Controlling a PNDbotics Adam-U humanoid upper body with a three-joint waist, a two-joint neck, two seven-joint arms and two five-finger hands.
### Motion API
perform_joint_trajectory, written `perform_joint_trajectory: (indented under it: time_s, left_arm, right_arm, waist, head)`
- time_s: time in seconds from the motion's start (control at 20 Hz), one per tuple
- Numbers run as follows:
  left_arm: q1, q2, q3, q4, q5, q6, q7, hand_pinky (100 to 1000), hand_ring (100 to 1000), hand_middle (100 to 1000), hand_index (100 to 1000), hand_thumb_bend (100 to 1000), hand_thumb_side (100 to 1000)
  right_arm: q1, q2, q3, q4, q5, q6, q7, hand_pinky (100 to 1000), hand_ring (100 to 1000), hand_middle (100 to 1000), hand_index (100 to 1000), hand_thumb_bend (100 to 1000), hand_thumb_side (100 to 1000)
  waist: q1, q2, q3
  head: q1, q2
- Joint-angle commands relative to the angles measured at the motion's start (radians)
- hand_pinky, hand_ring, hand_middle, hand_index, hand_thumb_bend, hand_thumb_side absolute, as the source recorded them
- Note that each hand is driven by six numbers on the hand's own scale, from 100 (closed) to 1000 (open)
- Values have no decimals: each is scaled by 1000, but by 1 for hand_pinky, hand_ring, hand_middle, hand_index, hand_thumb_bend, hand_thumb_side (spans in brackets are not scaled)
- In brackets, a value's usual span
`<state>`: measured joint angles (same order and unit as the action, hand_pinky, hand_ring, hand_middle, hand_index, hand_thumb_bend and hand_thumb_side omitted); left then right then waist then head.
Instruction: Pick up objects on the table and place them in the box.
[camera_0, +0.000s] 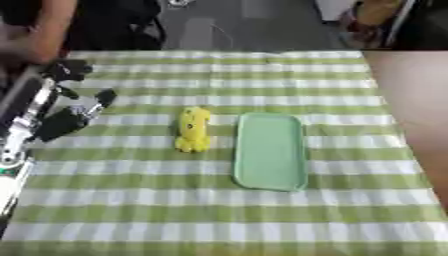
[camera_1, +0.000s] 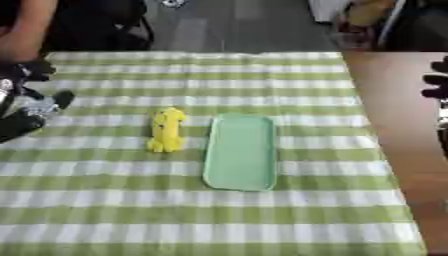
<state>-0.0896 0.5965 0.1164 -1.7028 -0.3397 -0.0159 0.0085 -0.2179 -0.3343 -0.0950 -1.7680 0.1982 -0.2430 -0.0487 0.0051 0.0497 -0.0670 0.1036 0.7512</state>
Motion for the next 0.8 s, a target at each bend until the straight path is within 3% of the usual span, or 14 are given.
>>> perform_joint_trajectory:
  time_s: [0.05, 0.25, 0.65, 0.8]
  left_arm:
    - [-13, 36, 2, -23, -7, -3, -13, 637, 785, 883, 845, 653, 613]
    - [-14, 37, 3, -26, -12, -6, -28, 638, 786, 882, 844, 697, 565]
    - [-14, 40, 4, -29, -16, -6, -36, 645, 788, 862, 829, 681, 532]
    - [-31, 100, -14, -24, -41, -2, -76, 674, 779, 810, 832, 700, 491]
  right_arm:
    - [-15, -21, -2, -18, 1, -1, 0, 690, 753, 778, 890, 100, 800]
    - [-14, -21, -2, -18, 1, -1, -1, 690, 753, 778, 890, 100, 800]
    - [-14, -22, -2, -18, 1, 0, -2, 690, 753, 778, 890, 100, 800]
    - [-12, -27, -2, -17, 2, 0, -1, 690, 753, 778, 890, 100, 800]
  waist:
    - [3, -12, 0]
    - [3, -12, 0]
    - [3, -12, 0]
    - [7, -16, -2]
  head:
    - [-5, -17]
    - [-6, -17]
    - [-8, -18]
    - [-9, -15]
